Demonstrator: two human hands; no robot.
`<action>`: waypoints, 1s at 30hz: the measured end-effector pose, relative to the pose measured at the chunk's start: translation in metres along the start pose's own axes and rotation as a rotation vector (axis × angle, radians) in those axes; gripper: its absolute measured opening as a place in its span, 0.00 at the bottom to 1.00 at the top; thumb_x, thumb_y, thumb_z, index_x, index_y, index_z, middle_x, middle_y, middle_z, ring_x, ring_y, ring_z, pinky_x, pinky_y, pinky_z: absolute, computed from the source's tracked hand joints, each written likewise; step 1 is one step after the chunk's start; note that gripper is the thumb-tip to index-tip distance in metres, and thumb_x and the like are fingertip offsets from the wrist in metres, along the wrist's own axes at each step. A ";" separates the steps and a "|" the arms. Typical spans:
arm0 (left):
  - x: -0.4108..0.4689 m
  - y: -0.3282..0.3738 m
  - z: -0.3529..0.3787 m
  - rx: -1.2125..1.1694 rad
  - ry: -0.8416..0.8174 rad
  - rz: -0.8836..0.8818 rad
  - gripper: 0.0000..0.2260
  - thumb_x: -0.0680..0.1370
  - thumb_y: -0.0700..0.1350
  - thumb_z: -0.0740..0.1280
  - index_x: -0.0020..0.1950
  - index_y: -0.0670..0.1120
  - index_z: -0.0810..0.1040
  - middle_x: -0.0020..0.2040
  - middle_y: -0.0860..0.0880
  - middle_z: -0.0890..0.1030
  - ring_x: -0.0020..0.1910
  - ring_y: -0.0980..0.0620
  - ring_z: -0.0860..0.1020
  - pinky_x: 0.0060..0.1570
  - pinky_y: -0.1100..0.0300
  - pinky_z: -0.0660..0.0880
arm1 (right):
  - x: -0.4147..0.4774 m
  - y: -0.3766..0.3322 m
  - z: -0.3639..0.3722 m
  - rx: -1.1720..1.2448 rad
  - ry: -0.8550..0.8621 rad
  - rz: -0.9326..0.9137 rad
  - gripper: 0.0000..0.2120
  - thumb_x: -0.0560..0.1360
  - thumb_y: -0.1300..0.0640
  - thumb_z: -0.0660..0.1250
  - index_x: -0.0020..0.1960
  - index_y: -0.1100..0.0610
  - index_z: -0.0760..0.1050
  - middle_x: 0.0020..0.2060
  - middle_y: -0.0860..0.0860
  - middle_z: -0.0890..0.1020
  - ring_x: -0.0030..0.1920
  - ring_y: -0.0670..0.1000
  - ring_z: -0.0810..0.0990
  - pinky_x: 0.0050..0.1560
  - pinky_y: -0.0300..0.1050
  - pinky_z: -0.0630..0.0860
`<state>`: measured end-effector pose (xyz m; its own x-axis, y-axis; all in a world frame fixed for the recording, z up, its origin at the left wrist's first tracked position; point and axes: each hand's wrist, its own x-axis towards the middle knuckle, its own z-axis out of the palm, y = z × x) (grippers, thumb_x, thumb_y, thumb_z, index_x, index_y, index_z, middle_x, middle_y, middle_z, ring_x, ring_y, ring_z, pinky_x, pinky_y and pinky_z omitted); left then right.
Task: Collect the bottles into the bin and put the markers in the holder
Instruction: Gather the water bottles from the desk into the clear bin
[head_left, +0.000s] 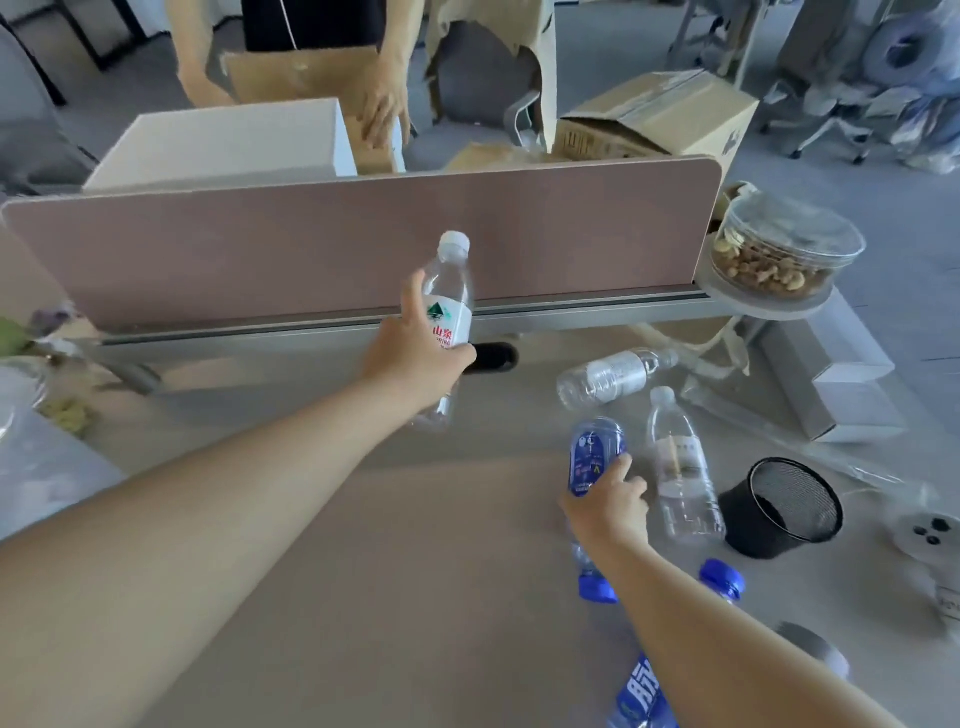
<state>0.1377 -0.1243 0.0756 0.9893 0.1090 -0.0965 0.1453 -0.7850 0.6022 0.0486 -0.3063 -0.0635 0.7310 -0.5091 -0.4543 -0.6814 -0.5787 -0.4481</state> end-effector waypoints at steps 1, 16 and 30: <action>-0.001 -0.002 -0.006 0.002 0.002 0.005 0.37 0.72 0.48 0.66 0.76 0.58 0.49 0.53 0.48 0.73 0.46 0.43 0.74 0.40 0.56 0.68 | -0.005 -0.006 0.001 0.034 0.023 0.007 0.40 0.73 0.53 0.65 0.77 0.60 0.48 0.65 0.62 0.66 0.64 0.64 0.69 0.59 0.56 0.71; -0.024 -0.055 -0.164 -0.113 0.148 0.162 0.38 0.70 0.52 0.66 0.73 0.63 0.47 0.60 0.45 0.74 0.49 0.42 0.77 0.42 0.52 0.75 | -0.141 -0.198 -0.070 0.244 0.360 -0.397 0.36 0.68 0.48 0.67 0.72 0.55 0.56 0.58 0.58 0.69 0.56 0.62 0.74 0.53 0.56 0.75; -0.091 -0.327 -0.348 -0.076 0.379 -0.174 0.40 0.68 0.54 0.68 0.75 0.60 0.49 0.60 0.42 0.74 0.52 0.39 0.77 0.51 0.44 0.78 | -0.350 -0.371 0.112 0.203 0.055 -0.809 0.38 0.69 0.44 0.68 0.73 0.56 0.56 0.59 0.56 0.69 0.55 0.59 0.76 0.53 0.56 0.77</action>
<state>0.0033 0.3350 0.1632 0.8816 0.4637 0.0881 0.2966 -0.6895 0.6607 0.0415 0.1575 0.1756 0.9945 -0.0191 0.1031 0.0654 -0.6556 -0.7523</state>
